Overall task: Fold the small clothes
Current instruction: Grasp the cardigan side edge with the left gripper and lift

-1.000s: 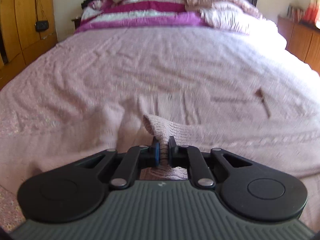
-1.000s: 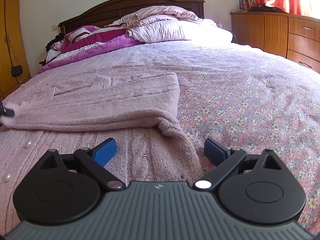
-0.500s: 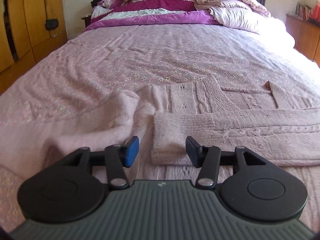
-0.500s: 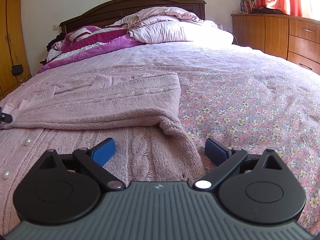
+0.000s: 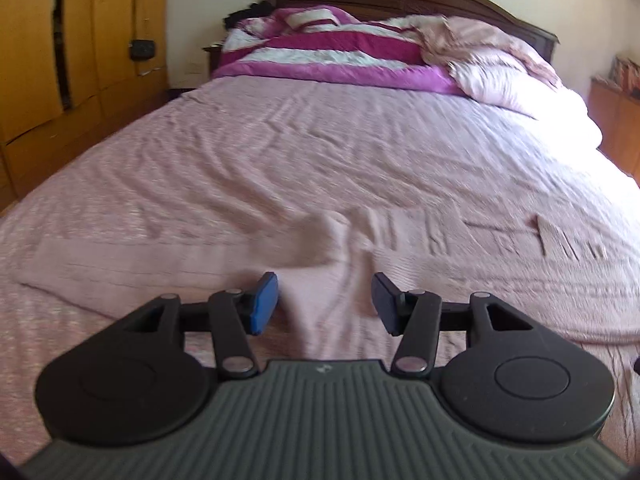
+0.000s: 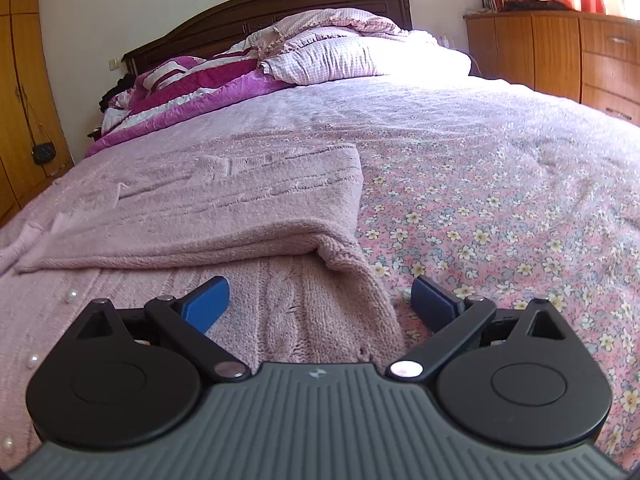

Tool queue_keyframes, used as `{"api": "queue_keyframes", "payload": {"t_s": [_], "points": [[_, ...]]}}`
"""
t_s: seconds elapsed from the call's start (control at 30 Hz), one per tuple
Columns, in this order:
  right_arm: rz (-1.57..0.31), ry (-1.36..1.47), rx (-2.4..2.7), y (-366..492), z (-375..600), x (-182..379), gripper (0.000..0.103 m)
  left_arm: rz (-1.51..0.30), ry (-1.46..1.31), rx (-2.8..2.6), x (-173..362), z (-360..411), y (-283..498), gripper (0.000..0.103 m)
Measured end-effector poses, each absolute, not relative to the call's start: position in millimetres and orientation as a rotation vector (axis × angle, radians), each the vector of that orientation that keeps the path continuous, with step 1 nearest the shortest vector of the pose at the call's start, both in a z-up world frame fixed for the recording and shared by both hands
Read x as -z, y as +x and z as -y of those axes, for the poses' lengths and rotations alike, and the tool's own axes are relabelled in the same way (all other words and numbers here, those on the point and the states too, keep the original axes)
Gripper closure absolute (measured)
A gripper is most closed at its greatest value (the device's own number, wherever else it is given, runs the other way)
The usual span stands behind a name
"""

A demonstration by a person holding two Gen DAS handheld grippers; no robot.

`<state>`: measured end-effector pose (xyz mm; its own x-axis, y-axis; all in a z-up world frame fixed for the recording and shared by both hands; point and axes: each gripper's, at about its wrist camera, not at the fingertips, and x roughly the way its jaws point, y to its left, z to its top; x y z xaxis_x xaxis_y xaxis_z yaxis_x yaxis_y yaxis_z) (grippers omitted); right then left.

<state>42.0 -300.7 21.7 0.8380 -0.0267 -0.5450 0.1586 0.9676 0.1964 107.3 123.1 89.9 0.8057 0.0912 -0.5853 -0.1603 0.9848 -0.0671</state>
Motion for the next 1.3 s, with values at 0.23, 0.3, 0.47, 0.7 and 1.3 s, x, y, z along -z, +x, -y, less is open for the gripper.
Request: {"api": "queue_keyframes", "payload": {"t_s": [0.23, 0.3, 0.47, 0.7, 1.3], "points": [[-0.615, 0.367, 0.048, 17.4, 311.3, -53.6, 0.002, -0.650, -0.198, -0.305, -85.3, -191.6, 103.5, 0.049], [-0.602, 0.357, 0.035, 7.4, 308.9, -61.5, 0.002, -0.657, -0.246, -0.344, -78.3, -211.0, 103.8, 0.049], [-0.604, 0.313, 0.040, -9.4, 297.8, -66.0, 0.002, -0.672, -0.351, -0.406, -61.0, -240.9, 103.7, 0.040], [-0.647, 0.273, 0.012, -18.5, 279.9, -52.0, 0.002, -0.693, -0.483, -0.440, -40.5, -267.1, 110.9, 0.032], [-0.663, 0.098, 0.011, -11.0, 244.8, -28.2, 0.000, -0.587, -0.511, -0.443, -20.2, -292.1, 135.5, 0.033]]}}
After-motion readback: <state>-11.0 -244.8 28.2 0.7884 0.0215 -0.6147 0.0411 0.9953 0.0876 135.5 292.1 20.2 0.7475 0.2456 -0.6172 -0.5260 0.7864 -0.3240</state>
